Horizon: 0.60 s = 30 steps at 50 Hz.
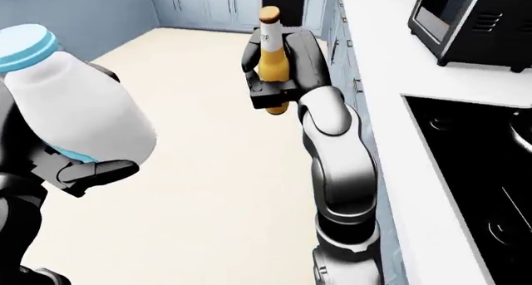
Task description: Move the drinks to the dining counter.
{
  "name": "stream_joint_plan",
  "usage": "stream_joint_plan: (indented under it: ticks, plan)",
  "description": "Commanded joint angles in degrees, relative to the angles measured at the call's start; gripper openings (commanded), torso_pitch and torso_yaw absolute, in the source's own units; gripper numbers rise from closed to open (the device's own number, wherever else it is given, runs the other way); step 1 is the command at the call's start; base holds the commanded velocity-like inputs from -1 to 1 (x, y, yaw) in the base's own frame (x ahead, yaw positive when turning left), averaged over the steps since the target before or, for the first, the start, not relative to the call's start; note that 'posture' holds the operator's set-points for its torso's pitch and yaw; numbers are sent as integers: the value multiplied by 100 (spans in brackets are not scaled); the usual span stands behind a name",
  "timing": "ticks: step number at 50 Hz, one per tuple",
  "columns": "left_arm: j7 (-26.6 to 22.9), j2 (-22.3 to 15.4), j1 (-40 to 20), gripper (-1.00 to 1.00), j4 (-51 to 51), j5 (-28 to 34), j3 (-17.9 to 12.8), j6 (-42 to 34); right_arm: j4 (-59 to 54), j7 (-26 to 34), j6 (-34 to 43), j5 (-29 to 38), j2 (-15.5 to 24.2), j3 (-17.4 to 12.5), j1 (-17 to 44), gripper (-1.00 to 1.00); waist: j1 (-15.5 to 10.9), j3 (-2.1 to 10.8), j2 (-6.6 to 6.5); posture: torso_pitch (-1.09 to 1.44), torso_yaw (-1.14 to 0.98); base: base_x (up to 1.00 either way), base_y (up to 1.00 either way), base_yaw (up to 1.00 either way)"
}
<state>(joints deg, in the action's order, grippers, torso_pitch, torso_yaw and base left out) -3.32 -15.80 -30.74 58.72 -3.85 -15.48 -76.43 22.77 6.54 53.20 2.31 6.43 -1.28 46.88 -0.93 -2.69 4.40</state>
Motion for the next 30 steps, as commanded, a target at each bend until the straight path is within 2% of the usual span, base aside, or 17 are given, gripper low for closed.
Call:
stream_joint_plan:
  ticks: [1, 2, 3, 5, 10, 13, 14, 15, 16, 17, 18, 19, 20, 21, 23, 30]
  plan:
    - [7, -27, -88, -100, 124, -7, -22, 168, 196, -48, -172, 41, 22, -62, 156, -100, 10, 307, 186, 0, 0, 0, 0, 100]
    - [6, -30, -82, -100, 127, -9, -21, 170, 206, -47, -165, 44, 20, -60, 153, -100, 34, 94, -69, 0, 0, 0, 0, 100]
    - [11, -38, -100, -100, 128, -20, -27, 151, 201, -42, -170, 48, 23, -62, 150, -100, 0, 75, -15, 0, 0, 0, 0, 100]
    - [16, -43, -93, -100, 126, -25, -21, 163, 210, -34, -166, 53, 27, -64, 148, -100, -19, 154, -69, 0, 0, 0, 0, 100]
    - [72, -48, -146, -100, 128, -27, 62, 119, 186, -18, -196, 51, 49, -99, 123, -100, 0, 103, -410, 0, 0, 0, 0, 100]
    - [78, -20, -89, -100, 71, 7, 118, 231, 160, -19, -216, 25, 62, -138, 115, -100, 32, 108, -677, 0, 0, 0, 0, 100]
    - [76, -19, -106, -100, 80, 15, 133, 206, 145, -33, -223, -5, 64, -175, 106, -100, 35, 123, -799, 0, 0, 0, 0, 100]
    - [70, -16, -117, -100, 85, 23, 134, 190, 153, -49, -215, -42, 63, -193, 106, -100, 33, 188, -987, 0, 0, 0, 0, 100]
    - [65, -16, -131, -100, 95, 30, 138, 169, 141, -73, -199, -81, 69, -218, 115, -100, 34, 283, -1002, 0, 0, 1, 0, 100]
    - [61, -13, -134, -100, 90, 41, 150, 174, 112, -115, -179, -118, 78, -255, 131, -100, 189, 213, -915, 0, 0, 22, 20, 0]
    - [55, -5, -126, -100, 86, 50, 154, 192, 89, -163, -168, -153, 97, -288, 135, -100, 77, 113, -787, 0, 0, 41, 0, 0]
    - [52, 4, -118, -100, 78, 59, 161, 209, 95, -192, -183, -206, 100, -295, 120, -100, 30, 24, -775, 0, 0, 73, -2, 0]
    - [53, 13, -102, -100, 65, 68, 171, 236, 95, -208, -201, -231, 108, -288, 105, -100, 28, -91, -684, 0, 0, 100, -23, 0]
    - [53, 24, -79, -100, 59, 76, 184, 267, 106, -223, -192, -253, 115, -278, 98, -100, 31, -127, -685, 0, 0, 100, -23, 0]
    - [46, 40, -57, -100, 58, 90, 192, 291, 78, -240, -245, -286, 130, -243, 59, -100, 37, -64, -664, 0, 0, 100, -23, 0]
    - [10, 76, 4, -100, 86, 108, 161, 312, 36, -254, -315, -323, 107, -181, 10, -100, -155, 32, -516, 0, 0, 100, -24, 0]
